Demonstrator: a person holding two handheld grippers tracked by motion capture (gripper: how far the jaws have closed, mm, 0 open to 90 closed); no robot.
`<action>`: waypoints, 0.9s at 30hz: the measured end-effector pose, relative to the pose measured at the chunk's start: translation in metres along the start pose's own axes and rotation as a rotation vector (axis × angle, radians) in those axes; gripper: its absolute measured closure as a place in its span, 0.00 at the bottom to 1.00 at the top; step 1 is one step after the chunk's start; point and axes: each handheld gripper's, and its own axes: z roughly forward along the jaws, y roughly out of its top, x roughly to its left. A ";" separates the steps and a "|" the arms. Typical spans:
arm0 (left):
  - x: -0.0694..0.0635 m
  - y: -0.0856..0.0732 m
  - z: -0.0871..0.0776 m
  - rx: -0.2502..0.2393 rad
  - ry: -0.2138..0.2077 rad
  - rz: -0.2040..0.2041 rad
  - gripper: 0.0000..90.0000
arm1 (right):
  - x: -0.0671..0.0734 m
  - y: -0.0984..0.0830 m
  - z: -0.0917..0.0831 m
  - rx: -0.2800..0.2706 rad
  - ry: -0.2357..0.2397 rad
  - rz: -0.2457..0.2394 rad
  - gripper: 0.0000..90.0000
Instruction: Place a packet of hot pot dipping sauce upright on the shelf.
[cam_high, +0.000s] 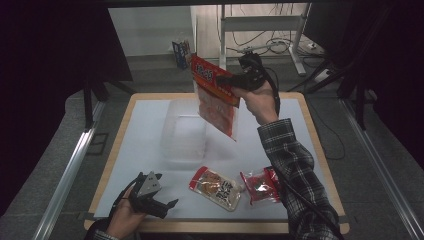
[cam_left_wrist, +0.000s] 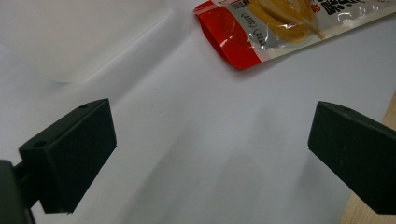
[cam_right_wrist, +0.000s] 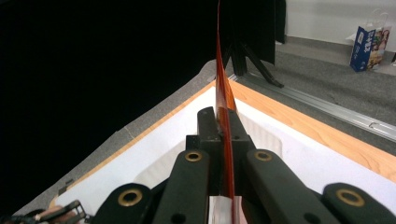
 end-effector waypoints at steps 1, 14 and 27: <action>0.000 0.000 0.000 0.000 0.000 0.001 0.01 | 0.001 0.001 0.002 0.000 -0.001 0.000 0.98; 0.000 0.000 0.000 -0.002 -0.004 0.004 0.01 | 0.013 0.016 0.048 -0.018 -0.018 0.016 0.98; 0.000 0.000 -0.001 -0.005 -0.009 0.003 0.01 | 0.023 0.020 0.097 -0.023 -0.053 0.019 0.98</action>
